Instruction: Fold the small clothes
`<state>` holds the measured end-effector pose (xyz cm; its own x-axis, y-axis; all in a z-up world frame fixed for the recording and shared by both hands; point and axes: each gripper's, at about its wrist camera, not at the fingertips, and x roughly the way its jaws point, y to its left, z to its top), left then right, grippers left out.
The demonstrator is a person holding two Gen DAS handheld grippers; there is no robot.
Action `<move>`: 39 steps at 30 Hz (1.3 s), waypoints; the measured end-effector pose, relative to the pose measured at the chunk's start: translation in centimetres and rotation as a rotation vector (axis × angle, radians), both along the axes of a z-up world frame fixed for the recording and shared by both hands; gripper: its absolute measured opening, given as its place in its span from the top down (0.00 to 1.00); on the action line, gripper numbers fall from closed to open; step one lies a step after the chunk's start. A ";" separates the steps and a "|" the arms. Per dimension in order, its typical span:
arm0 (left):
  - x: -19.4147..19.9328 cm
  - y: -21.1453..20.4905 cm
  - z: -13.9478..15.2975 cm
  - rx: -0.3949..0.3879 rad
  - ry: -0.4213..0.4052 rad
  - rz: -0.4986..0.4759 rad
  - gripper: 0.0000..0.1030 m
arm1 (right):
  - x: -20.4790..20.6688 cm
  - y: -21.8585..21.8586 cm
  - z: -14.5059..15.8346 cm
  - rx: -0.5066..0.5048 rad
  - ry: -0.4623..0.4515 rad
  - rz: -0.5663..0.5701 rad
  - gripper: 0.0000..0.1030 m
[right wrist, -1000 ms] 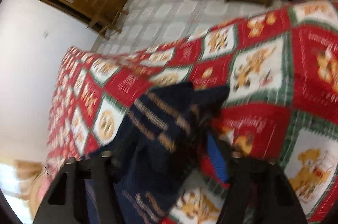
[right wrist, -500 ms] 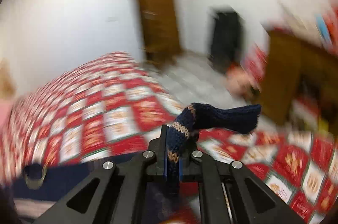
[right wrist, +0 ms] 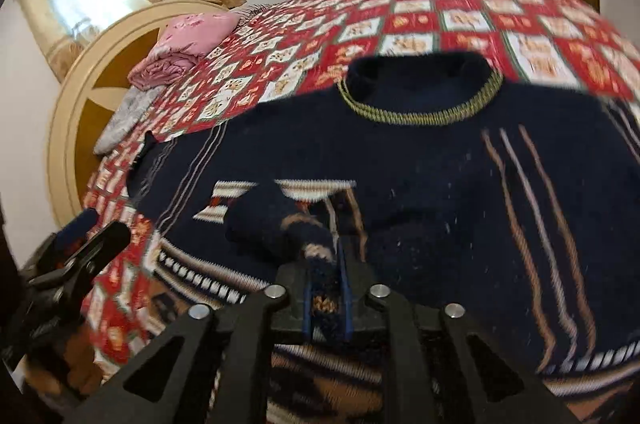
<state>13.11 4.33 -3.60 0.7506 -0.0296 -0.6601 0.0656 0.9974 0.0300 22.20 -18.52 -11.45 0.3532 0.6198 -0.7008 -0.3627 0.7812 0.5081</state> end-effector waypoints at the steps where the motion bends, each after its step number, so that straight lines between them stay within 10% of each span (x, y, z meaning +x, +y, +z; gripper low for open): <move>1: 0.2 0.4 -0.2 -0.007 0.003 0.005 0.00 | -0.1 -1.0 0.2 0.041 0.017 -0.012 0.83; 4: 1.1 0.9 -1.0 -0.045 0.029 -0.004 0.00 | 0.6 -3.6 0.6 0.191 0.084 -0.101 0.64; 6: 1.4 0.5 -1.3 -0.070 0.047 -0.032 0.00 | -0.2 -6.2 1.1 0.323 0.101 -0.191 0.24; 9: 1.8 -0.6 -1.7 -0.091 0.073 -0.070 0.00 | -1.2 -7.8 1.5 0.433 0.104 -0.216 0.22; 16: 1.7 -1.7 -1.7 -0.243 0.170 -0.164 0.00 | -2.1 -5.3 2.7 0.032 -0.080 -0.152 0.22; 23: 2.8 -3.8 -1.5 -0.458 0.277 -0.168 0.00 | -1.5 -4.9 1.1 -0.060 -0.115 -0.186 0.24; 30: 5.2 -9.1 -5.8 -0.403 0.480 -0.075 0.01 | -4.1 -7.3 0.8 -0.136 -0.145 -0.209 0.24; 34: 5.5 -9.4 -7.1 -0.375 0.480 -0.025 0.14 | -4.3 -8.7 0.9 -0.156 -0.147 -0.221 0.24; 38: 4.2 -8.3 -6.9 -0.408 0.395 -0.079 0.80 | -1.9 -8.6 2.2 -0.181 -0.178 -0.196 0.24; 39: 4.2 -7.6 -7.3 -0.461 0.400 -0.084 0.83 | -0.9 -8.1 2.6 -0.192 -0.193 -0.172 0.24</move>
<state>17.34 -3.26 -10.87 0.4299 -0.4273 -0.7953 0.0615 0.8927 -0.4464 21.26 -26.61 -8.84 0.5792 0.4025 -0.7088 -0.2924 0.9143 0.2803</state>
